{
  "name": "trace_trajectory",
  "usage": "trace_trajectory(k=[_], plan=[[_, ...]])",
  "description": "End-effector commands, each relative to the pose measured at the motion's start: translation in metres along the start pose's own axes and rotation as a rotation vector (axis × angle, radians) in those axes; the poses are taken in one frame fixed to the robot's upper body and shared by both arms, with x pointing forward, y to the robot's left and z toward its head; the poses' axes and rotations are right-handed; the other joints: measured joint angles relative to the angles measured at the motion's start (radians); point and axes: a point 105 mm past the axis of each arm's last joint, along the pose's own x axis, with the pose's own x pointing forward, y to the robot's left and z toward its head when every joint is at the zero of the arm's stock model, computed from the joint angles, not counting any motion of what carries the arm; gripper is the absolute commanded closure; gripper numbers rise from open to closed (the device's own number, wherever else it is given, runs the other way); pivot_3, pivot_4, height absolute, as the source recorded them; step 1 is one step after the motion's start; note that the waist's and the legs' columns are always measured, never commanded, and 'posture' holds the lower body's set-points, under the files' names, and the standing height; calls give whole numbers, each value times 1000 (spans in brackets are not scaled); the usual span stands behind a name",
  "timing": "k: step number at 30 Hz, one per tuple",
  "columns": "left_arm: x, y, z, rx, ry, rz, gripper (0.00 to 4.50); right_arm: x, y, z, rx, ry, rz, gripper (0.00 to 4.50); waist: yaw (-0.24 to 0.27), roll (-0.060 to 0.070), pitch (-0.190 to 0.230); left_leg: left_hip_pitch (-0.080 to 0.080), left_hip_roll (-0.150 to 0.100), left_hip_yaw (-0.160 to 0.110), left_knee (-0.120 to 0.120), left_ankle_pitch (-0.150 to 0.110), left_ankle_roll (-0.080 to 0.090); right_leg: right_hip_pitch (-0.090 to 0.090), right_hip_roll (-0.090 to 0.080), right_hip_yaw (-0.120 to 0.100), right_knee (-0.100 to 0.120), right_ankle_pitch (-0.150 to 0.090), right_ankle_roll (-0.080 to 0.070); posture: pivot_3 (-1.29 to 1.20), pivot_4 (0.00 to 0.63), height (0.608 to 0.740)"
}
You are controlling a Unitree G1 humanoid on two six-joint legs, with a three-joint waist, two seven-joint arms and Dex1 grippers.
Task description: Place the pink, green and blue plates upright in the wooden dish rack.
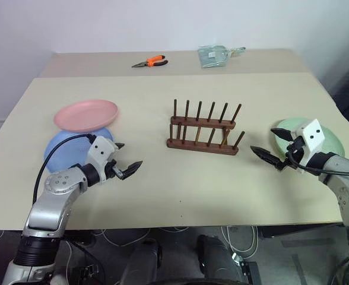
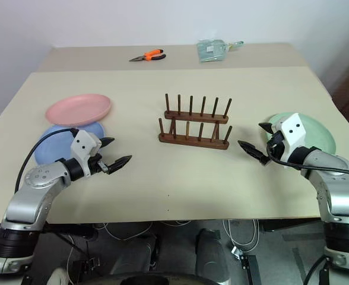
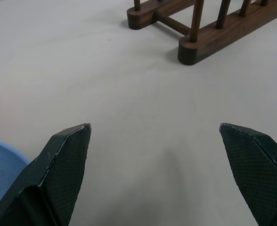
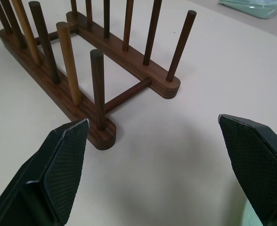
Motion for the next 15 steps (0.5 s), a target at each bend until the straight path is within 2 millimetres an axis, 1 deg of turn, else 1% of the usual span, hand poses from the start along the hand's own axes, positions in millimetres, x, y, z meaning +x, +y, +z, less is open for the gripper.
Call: trace_trajectory(k=[1, 3, 5, 8, 9, 12, 15], plan=[[6, 1, 11, 42, -38, -7, 29, 4, 1, 11, -34, -40, -6, 0, 1, 0, 0, 0, 0, 0, 0, 0, 0, 0, 0, 0, 0, 0, 0, 0, 150, 740], [17, -1, 14, 48, -51, -33, 29, 7, 2, 8, -34, -29, 0, 0, 2, 0, 0, 0, 0, 0, 0, 0, 0, 0, 0, 0, 0, 0, 0, 0, 150, 740], [23, -1, 15, 47, -60, -41, 29, 8, 3, 6, -33, -22, 8, 0, 4, 0, 0, 0, -1, 0, 1, 0, 0, 0, 0, 0, 0, 1, 1, 0, 150, 740], [54, -3, 22, 45, -61, -145, 29, 8, 16, 7, 17, -26, 74, 0, 8, 0, 0, 0, -1, 0, 1, 0, 0, 0, 0, 0, 0, 1, 2, 0, 150, 740], [68, -4, 23, 48, -51, -191, 29, 8, 22, 7, 15, -29, 84, 0, 12, 0, 0, 0, -1, 0, 1, 0, 0, 0, 0, -1, 0, 1, 2, 0, 150, 740], [95, -10, 23, 70, -6, -302, 29, 8, 26, 8, -26, -37, 26, 0, 20, -1, 0, -1, -1, 0, 2, 0, 0, 1, 0, -1, 0, 1, 2, 0, 150, 740], [116, -18, 21, 119, 34, -385, 29, 1, 32, 6, -15, -41, -23, 0, 21, -1, 0, -1, -1, 0, 1, 0, 1, 0, 0, -1, -1, 1, 3, 0, 150, 740]])
